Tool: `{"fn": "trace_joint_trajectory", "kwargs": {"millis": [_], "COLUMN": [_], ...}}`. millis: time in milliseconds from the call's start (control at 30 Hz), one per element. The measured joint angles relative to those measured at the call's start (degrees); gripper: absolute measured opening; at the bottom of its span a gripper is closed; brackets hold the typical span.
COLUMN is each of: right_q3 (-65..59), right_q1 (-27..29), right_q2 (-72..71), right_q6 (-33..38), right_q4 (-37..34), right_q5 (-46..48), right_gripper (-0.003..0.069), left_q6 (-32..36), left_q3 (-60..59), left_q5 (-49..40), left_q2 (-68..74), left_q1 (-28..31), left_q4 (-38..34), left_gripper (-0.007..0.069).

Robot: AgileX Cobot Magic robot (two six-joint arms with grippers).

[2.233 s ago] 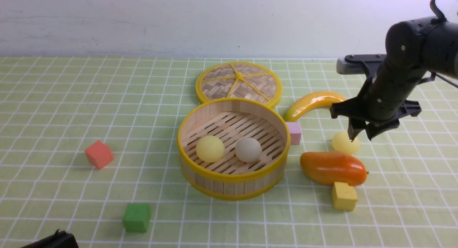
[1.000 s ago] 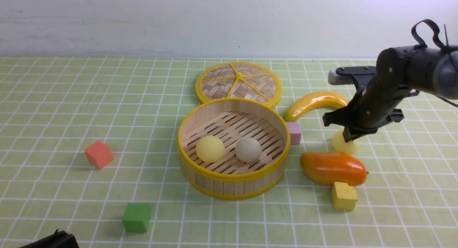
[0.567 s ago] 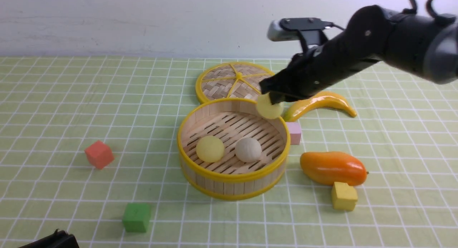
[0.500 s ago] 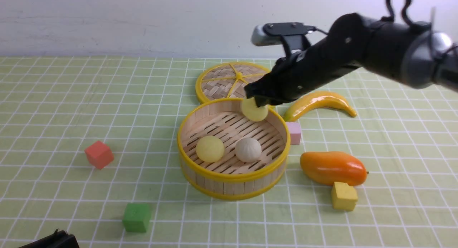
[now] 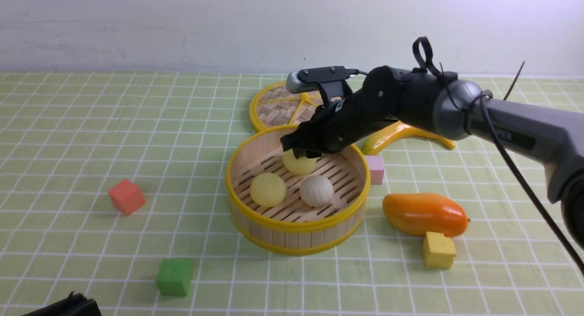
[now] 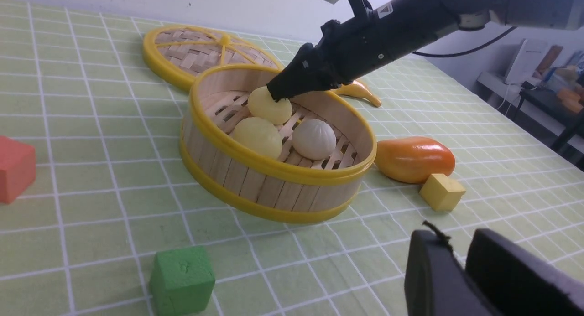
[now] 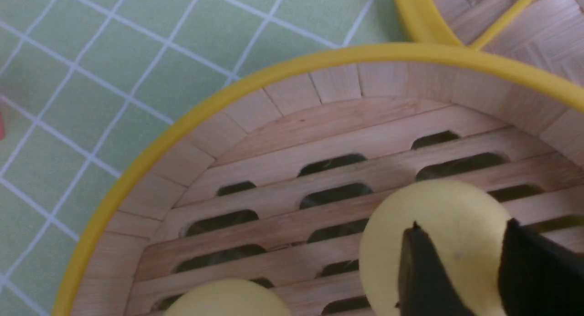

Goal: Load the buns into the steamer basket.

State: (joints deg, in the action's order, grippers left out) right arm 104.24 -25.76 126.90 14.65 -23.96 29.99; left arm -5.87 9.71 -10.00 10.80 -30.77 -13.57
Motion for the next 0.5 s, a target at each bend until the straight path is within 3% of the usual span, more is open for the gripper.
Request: {"fn": "trace_joint_trajectory", "kwargs": {"millis": [33,133,167,200,233,433,467,500], "right_q3": [0.0,0.0,0.0,0.0,0.0,-3.6,-8.5,-8.5], "right_q1": [0.0,0.0,0.0,0.0,0.0,-0.3,-0.7,-0.7], "right_q2": [-0.9,-3.7,-7.7,-8.2,-13.7,-26.6,-32.3,-32.3], "right_q6": [0.0,0.0,-0.6,-0.9,-2.6,-5.0,-5.8,-6.0], "right_q4": [0.1,0.4,1.0,1.1,3.0,6.8,7.2,7.2], "right_q5": [1.6,5.9,11.4,12.0,19.1,31.1,32.9,32.9], "right_gripper": [0.0337,0.0427,0.0471,0.0474,0.0472,0.0335,0.025,0.024], "left_q6": [0.0,0.0,0.0,0.0,0.0,0.0,0.0,0.0], "left_q3": [0.0,0.0,0.0,0.0,0.0,0.0,0.0,0.0], "left_q5": [0.0,0.0,0.0,0.0,0.0,0.0,0.0,0.0], "left_q2": [0.0,0.0,0.0,0.0,0.0,0.0,0.0,0.0], "left_q1": [0.0,0.0,0.0,0.0,0.0,0.0,0.0,0.0], "left_q4": [0.0,0.0,0.0,0.0,0.0,0.0,0.0,0.0], "left_gripper": [0.0118,0.012,0.0123,0.0123,0.0123,0.0129,0.0131,0.0131]}}
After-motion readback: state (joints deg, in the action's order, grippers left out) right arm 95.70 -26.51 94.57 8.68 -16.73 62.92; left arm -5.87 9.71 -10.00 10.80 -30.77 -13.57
